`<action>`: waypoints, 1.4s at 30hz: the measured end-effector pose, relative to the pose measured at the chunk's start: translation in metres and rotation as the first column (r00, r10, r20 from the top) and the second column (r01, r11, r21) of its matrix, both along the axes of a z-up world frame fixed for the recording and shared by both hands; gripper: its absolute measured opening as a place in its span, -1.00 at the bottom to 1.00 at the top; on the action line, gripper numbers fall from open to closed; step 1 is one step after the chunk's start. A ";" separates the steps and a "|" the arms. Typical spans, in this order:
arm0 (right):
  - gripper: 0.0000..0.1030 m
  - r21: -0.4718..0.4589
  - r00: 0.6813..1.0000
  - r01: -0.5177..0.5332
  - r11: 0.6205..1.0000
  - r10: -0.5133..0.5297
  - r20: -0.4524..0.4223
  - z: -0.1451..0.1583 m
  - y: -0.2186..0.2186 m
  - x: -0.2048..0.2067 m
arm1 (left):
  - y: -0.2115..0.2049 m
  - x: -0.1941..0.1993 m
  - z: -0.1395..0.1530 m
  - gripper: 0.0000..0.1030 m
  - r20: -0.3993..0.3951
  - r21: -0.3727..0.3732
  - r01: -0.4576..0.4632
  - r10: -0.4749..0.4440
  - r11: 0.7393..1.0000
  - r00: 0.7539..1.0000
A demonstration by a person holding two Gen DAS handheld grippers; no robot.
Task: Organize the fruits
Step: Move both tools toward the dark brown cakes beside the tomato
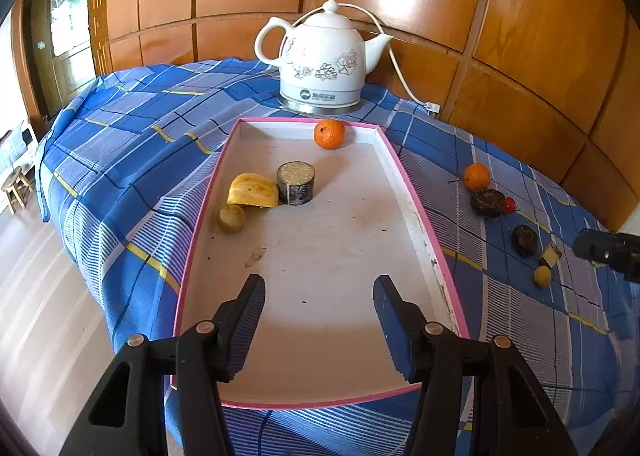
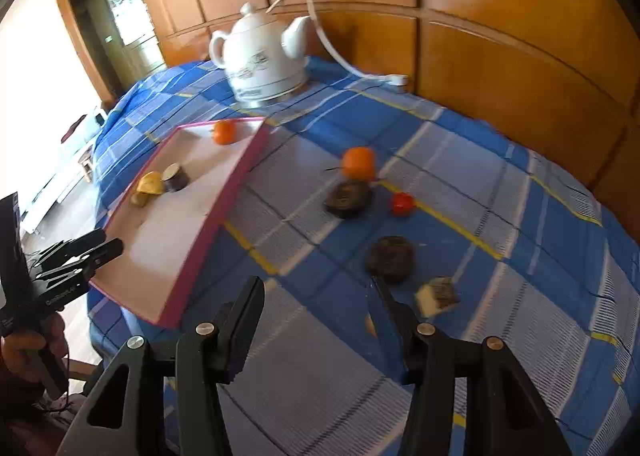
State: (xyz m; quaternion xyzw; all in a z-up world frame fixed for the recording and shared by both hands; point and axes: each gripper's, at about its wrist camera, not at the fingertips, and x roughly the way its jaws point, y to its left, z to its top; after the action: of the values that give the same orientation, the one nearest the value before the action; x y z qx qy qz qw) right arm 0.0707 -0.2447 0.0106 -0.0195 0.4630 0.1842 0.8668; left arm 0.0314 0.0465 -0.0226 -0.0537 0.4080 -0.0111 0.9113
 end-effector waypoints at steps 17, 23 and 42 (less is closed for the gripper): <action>0.05 0.050 0.959 0.282 0.958 -0.282 -0.008 -0.015 -0.109 0.011 | -0.037 0.009 0.004 0.11 -0.016 0.044 0.101 -0.100 0.994 0.995; 0.05 0.087 0.924 0.381 0.920 -0.378 -0.046 -0.019 -0.134 0.013 | -0.059 0.023 0.013 0.11 -0.027 0.019 0.182 -0.181 0.983 0.983; 0.05 0.136 0.930 0.369 0.920 -0.366 -0.048 -0.011 -0.136 0.015 | -0.159 0.113 0.001 0.15 -0.133 -0.063 0.341 -0.346 0.938 0.929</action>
State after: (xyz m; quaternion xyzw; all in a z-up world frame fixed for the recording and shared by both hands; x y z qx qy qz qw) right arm 0.0853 -0.3806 -0.0002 0.1316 0.4535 0.0514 0.8800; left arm 0.1440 -0.1121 -0.0213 0.0003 0.4746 -0.1741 0.8628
